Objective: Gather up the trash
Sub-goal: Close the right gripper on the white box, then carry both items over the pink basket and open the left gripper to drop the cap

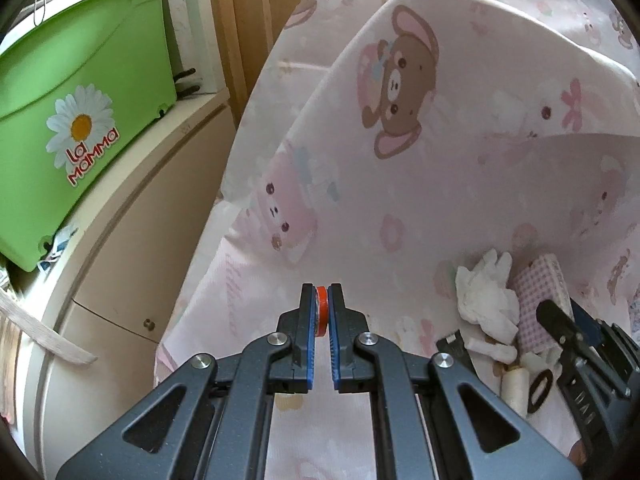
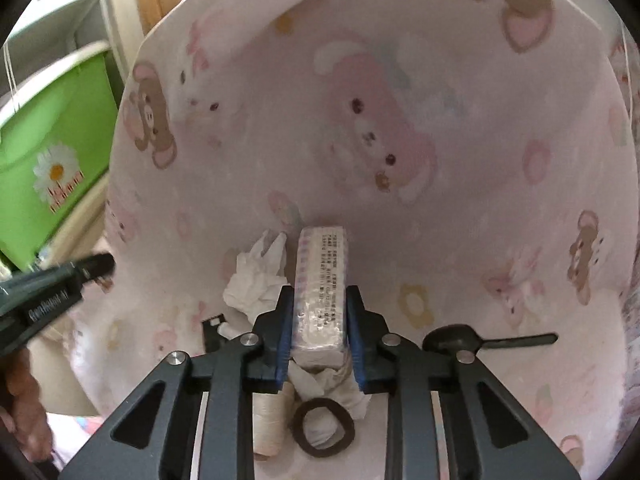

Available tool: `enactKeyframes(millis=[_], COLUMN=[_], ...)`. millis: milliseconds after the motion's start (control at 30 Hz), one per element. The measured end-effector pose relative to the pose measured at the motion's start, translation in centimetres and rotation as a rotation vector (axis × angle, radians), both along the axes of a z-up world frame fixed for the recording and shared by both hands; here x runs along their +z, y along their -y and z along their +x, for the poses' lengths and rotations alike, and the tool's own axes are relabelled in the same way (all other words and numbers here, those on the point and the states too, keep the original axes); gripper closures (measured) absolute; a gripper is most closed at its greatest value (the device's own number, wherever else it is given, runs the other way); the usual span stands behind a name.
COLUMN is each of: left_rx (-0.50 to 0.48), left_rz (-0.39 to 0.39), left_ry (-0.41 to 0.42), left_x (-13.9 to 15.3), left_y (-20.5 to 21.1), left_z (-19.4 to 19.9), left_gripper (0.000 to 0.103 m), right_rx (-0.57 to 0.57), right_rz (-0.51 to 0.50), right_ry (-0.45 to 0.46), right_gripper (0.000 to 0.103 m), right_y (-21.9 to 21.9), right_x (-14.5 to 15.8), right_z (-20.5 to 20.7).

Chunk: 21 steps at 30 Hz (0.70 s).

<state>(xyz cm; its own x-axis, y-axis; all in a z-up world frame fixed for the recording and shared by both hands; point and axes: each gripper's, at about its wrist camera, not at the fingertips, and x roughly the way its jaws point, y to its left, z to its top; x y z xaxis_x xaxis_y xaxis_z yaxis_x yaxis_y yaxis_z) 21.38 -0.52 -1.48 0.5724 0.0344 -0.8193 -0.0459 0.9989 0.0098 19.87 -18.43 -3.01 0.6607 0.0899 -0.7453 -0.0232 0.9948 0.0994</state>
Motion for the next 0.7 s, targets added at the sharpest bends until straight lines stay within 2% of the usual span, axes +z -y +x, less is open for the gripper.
enactKeyframes(millis=[133,267,467,600,633,700], left_rx=[-0.013,-0.039,-0.1,-0.161,-0.172,-0.166], left_rz=[-0.023,-0.072,-0.112,-0.21,-0.213,-0.234], left_ry=[0.018,0.03,0.055,0.003,-0.018,-0.062], left_x=[0.6,1.7,3.1,3.5,3.2,2.6], left_y=[-0.7,-1.1,-0.1,0.4,0.5,0.3], left_z=[-0.5,-1.9,-5.4,-8.6,-9.4,-10.7], left_gripper=[0.097,0.097,0.097,0.097,0.096,0.096], right_rx=[0.011,0.043,0.062,0.082,0.093,0.12], right_rz=[0.056,0.048,0.059,0.088,0.086,0.041], right_ry=[0.065,0.12,0.127,0.102,0.103,0.107], right_gripper=[0.078,0.078,0.078,0.077,0.077,0.077], right_y=[1.4,1.9,2.6,2.1,2.1,1.1], right_x=[1.8,4.0,6.3,7.8,8.3,8.5], right_z=[-1.3,-3.6,-7.5,-10.4,-11.3,-13.4])
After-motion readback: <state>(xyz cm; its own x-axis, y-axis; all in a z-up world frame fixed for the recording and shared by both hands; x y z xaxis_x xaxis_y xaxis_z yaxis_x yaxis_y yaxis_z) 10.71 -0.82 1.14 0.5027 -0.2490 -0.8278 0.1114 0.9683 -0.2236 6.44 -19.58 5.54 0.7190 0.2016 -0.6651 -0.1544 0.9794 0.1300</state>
